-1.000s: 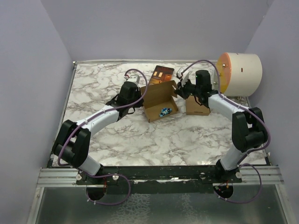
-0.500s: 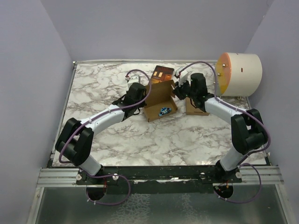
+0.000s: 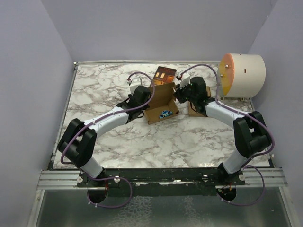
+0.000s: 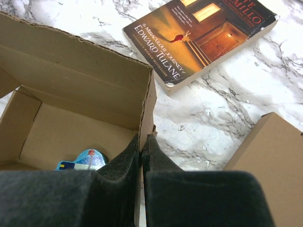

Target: Fold the paper box

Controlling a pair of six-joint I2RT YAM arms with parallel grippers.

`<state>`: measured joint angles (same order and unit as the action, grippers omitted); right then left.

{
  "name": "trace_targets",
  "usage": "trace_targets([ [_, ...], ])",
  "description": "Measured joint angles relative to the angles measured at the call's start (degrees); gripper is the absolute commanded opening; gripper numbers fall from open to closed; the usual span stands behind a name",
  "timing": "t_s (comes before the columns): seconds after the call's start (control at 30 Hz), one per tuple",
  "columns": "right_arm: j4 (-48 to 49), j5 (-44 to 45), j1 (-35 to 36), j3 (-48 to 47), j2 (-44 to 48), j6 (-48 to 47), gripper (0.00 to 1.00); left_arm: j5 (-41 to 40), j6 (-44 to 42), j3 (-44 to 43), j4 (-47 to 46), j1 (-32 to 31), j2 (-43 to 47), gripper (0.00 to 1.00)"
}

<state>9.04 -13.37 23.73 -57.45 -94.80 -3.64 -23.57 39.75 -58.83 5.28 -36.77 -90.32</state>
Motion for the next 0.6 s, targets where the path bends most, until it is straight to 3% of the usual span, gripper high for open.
trace_targets([
  [0.6, 3.1, 5.2, 2.2, 5.1, 3.1, 4.5, 0.01, -6.4, 4.7, 0.5, -0.3, -3.1, -0.8, 0.03],
])
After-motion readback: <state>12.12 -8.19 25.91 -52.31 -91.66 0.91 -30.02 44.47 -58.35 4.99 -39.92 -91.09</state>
